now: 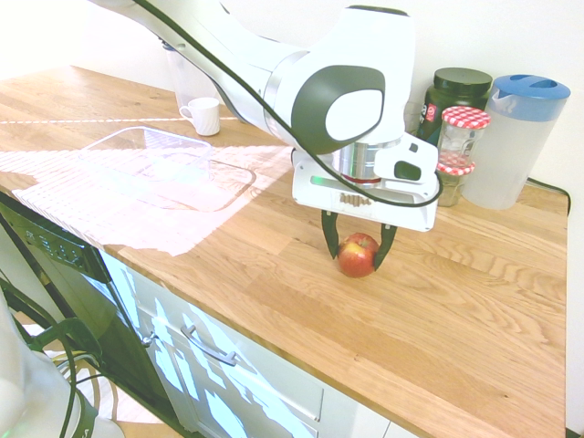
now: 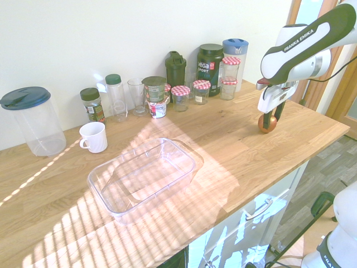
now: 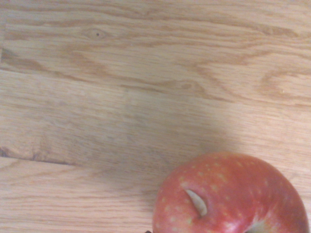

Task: Put the apple into the container

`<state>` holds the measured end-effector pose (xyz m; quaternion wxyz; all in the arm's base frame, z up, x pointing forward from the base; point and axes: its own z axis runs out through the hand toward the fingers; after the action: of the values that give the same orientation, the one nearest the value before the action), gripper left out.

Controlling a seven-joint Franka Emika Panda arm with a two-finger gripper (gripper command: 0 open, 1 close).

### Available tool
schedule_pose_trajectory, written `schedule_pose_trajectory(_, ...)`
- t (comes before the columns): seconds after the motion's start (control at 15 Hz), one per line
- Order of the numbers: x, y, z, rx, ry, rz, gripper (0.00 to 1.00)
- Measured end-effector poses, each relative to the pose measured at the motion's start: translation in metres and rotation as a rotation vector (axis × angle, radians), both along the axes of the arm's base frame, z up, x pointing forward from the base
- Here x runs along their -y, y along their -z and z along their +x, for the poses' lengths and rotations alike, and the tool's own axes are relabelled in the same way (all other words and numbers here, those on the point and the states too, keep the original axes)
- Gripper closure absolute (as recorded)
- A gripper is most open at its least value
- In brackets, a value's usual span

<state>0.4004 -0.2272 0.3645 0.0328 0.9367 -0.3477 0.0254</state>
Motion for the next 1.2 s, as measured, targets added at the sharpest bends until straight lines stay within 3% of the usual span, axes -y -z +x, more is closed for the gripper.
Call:
schedule_pose_trajectory(0.33, -0.004, -0.005, 0.006, 0.014, -0.001, 0.006, 1.0)
schedule_pose_trajectory(0.73, -0.022, -0.071, 0.032, 0.098, -0.014, 0.032, 1.0)
schedule_pose_trajectory(1.0, -0.123, -0.141, 0.052, 0.161, -0.124, 0.061, 1.0)
schedule_pose_trajectory(1.2, -0.222, -0.156, 0.065, 0.169, -0.212, 0.052, 1.0)
